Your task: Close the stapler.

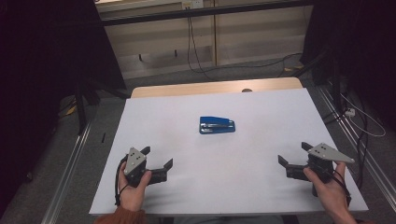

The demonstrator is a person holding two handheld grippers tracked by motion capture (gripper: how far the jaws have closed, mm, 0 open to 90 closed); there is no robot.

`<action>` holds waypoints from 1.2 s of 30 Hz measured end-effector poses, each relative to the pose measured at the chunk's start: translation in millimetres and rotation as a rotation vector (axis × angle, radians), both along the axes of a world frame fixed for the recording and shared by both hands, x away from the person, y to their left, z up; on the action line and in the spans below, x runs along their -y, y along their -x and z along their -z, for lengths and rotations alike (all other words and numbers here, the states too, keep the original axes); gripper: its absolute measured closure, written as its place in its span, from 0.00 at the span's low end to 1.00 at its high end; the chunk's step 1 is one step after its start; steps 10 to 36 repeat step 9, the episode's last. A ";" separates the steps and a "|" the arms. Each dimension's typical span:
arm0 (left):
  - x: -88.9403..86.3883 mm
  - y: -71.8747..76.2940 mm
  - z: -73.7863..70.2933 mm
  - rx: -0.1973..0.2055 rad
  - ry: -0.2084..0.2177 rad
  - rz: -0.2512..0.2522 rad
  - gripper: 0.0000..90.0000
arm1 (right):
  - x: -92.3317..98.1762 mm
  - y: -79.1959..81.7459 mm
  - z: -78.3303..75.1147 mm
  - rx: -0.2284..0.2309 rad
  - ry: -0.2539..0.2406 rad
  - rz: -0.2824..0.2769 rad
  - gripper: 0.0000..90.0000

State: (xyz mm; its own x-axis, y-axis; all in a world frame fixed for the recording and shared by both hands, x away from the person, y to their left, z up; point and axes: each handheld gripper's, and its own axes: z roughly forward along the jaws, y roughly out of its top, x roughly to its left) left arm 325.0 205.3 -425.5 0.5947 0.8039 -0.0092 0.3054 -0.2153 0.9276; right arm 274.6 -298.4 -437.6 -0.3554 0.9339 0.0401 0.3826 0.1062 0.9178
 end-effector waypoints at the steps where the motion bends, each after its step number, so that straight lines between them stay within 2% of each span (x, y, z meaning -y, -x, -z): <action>1: 0.1 -0.3 0.4 0.000 0.000 -0.001 0.04 | -1.3 -0.3 0.3 -0.001 0.003 0.000 0.03; 36: -0.3 -1.8 1.2 -0.009 0.001 0.005 0.04 | -4.6 -2.0 1.3 0.004 -0.004 0.000 0.03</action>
